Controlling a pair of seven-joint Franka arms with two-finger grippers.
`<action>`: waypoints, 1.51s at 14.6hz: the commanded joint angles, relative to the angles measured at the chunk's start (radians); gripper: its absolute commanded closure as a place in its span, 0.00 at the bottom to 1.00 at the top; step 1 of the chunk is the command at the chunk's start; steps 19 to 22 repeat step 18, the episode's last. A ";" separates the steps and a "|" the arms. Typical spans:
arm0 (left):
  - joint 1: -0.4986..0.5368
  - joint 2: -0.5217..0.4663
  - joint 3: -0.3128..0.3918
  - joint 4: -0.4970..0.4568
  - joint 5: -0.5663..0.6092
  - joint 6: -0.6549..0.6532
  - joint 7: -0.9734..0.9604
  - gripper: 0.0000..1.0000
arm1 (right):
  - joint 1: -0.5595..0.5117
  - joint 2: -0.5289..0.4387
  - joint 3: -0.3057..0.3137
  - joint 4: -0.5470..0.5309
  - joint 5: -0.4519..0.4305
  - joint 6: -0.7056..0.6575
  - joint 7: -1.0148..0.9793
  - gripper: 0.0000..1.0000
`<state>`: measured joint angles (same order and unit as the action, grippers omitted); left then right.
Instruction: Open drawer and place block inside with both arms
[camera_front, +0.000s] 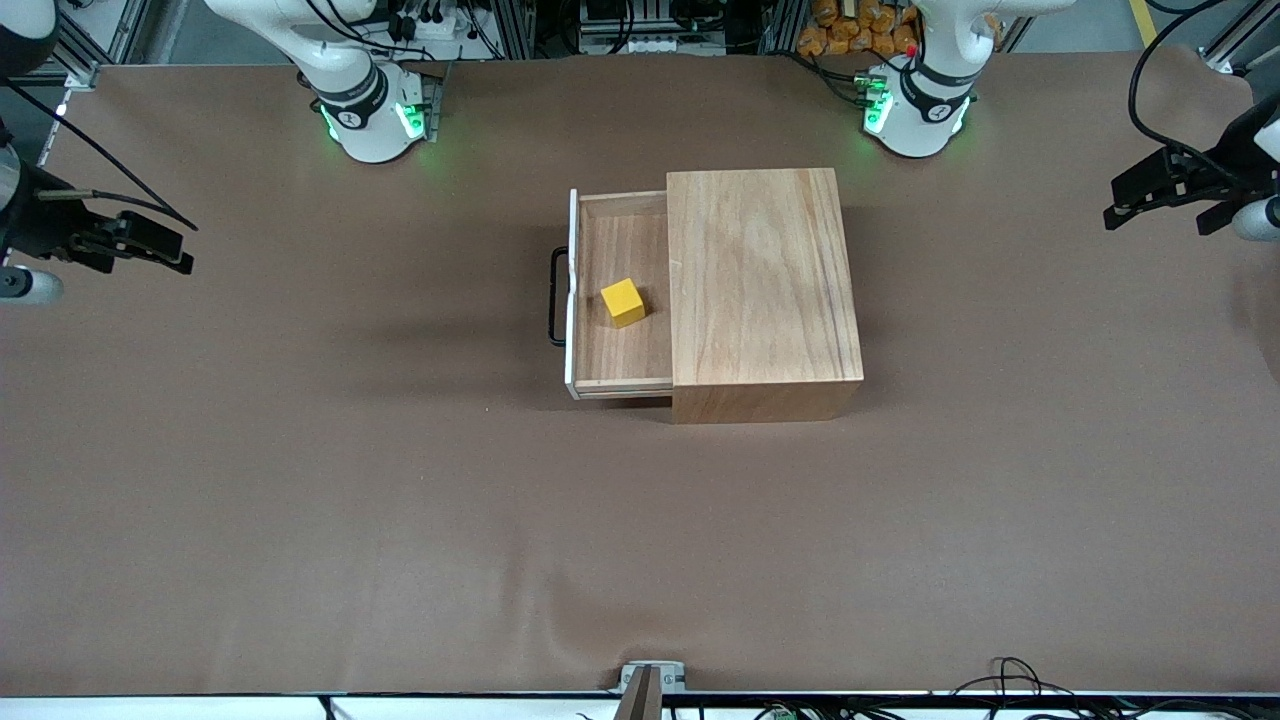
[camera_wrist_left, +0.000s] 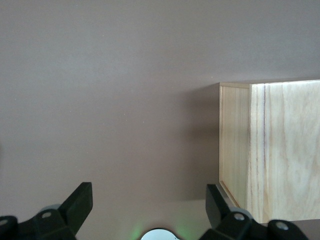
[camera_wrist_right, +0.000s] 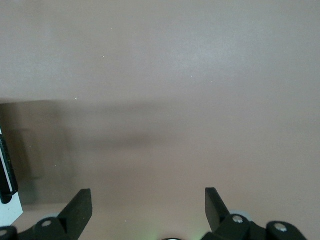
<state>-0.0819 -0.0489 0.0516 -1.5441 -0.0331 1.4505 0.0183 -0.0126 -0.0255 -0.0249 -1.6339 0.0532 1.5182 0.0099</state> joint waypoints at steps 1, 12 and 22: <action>0.004 0.012 -0.004 0.027 0.006 -0.012 0.018 0.00 | -0.012 -0.062 0.031 0.012 -0.022 -0.032 0.001 0.00; 0.005 0.012 -0.004 0.027 0.004 -0.013 0.020 0.00 | -0.038 -0.090 0.040 0.046 -0.038 -0.151 0.001 0.00; 0.004 0.012 -0.004 0.025 0.004 -0.015 0.020 0.00 | -0.041 -0.090 0.037 0.045 -0.036 -0.170 0.001 0.00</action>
